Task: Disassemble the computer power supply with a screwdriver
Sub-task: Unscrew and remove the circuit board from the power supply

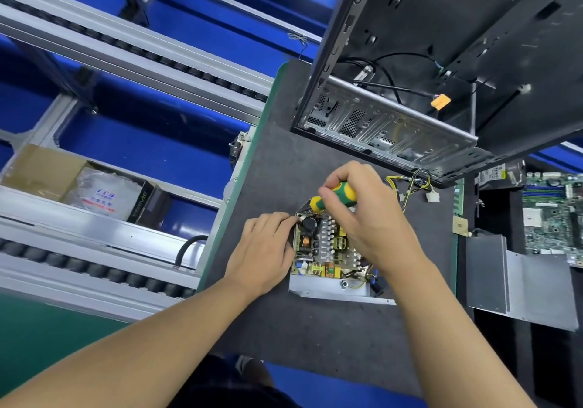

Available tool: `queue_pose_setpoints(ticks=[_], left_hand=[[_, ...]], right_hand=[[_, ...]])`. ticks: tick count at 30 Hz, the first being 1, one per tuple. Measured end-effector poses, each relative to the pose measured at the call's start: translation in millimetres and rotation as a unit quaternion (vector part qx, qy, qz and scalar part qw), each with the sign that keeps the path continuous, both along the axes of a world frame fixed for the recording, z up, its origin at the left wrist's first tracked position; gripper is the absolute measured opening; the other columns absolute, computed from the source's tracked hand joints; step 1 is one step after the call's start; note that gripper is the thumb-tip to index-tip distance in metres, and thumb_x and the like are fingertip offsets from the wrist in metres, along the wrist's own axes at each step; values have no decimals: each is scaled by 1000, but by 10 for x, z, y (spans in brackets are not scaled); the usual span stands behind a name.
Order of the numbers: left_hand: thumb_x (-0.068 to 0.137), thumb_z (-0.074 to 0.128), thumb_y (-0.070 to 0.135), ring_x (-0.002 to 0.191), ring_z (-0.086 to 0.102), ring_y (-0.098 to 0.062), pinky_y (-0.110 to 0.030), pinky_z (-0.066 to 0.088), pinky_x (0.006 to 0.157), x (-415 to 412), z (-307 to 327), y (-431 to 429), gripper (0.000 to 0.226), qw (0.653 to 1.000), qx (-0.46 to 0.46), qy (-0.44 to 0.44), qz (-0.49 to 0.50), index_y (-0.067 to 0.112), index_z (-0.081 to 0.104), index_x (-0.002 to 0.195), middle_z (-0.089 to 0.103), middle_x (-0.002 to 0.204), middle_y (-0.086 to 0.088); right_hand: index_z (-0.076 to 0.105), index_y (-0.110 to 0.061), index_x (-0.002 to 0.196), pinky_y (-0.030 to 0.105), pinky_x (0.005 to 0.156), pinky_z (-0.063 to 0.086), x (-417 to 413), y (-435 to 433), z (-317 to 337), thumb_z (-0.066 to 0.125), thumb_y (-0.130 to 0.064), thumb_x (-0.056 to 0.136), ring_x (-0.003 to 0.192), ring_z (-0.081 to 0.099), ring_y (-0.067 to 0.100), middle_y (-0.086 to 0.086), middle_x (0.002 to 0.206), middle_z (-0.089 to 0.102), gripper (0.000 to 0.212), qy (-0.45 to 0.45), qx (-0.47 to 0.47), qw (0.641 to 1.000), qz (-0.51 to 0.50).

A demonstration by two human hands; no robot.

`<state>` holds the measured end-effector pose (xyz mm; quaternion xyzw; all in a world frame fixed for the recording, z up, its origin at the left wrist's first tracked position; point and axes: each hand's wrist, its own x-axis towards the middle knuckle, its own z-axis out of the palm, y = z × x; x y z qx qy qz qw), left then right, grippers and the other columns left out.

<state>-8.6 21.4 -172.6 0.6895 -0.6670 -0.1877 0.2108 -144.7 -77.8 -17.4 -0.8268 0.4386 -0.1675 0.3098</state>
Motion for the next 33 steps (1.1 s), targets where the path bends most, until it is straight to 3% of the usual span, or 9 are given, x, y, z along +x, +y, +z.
queue_pose_setpoints(ticks=[8, 13, 18, 23, 27, 33], left_hand=[[91, 41, 24, 113, 50, -18, -34, 35, 100, 4, -6, 8, 43, 1000, -7, 1, 2, 16, 55, 131, 53, 123, 3], [92, 39, 26, 113, 50, -17, -33, 34, 99, 0, -5, 8, 44, 1000, -5, -2, 1, 16, 55, 132, 53, 123, 3], [92, 38, 26, 112, 51, -18, -34, 35, 100, 3, 19, 18, 46, 1000, 0, -2, -1, 15, 55, 133, 54, 123, 2], [93, 36, 27, 114, 50, -17, -35, 38, 100, 8, 33, 14, 48, 1000, 10, -7, -6, 15, 53, 135, 53, 125, 2], [93, 35, 27, 113, 50, -18, -35, 38, 100, 13, 43, 15, 49, 1000, 13, -10, -10, 15, 52, 137, 53, 125, 2], [94, 34, 29, 114, 50, -18, -36, 39, 100, 10, 38, 9, 52, 1000, 20, -17, -14, 14, 50, 141, 52, 125, 1]], right_hand=[[49, -31, 94, 23, 68, 39, 23, 8, -30, 59, -32, 96, 92, 49, 2, -14, 91, 48, 11, 25, 35, 999, 1], [49, -34, 94, 12, 67, 34, -4, 50, -37, 59, -33, 95, 87, 50, 1, -13, 92, 49, 11, 32, 40, 999, -14], [47, -36, 93, 16, 64, 31, 21, 94, -24, 58, -34, 96, 79, 48, 0, -13, 93, 45, 12, 49, 36, 998, -9], [46, -36, 92, 12, 64, 32, 35, 97, -6, 58, -33, 96, 82, 49, 1, -12, 94, 46, 13, 50, 38, 998, -12], [46, -38, 92, 21, 65, 33, 34, 103, -21, 58, -34, 96, 78, 49, 3, -12, 95, 46, 14, 49, 44, 998, -18], [47, -34, 93, 12, 64, 31, 35, 127, -18, 59, -30, 96, 79, 48, -3, -13, 92, 44, 13, 46, 37, 998, -17]])
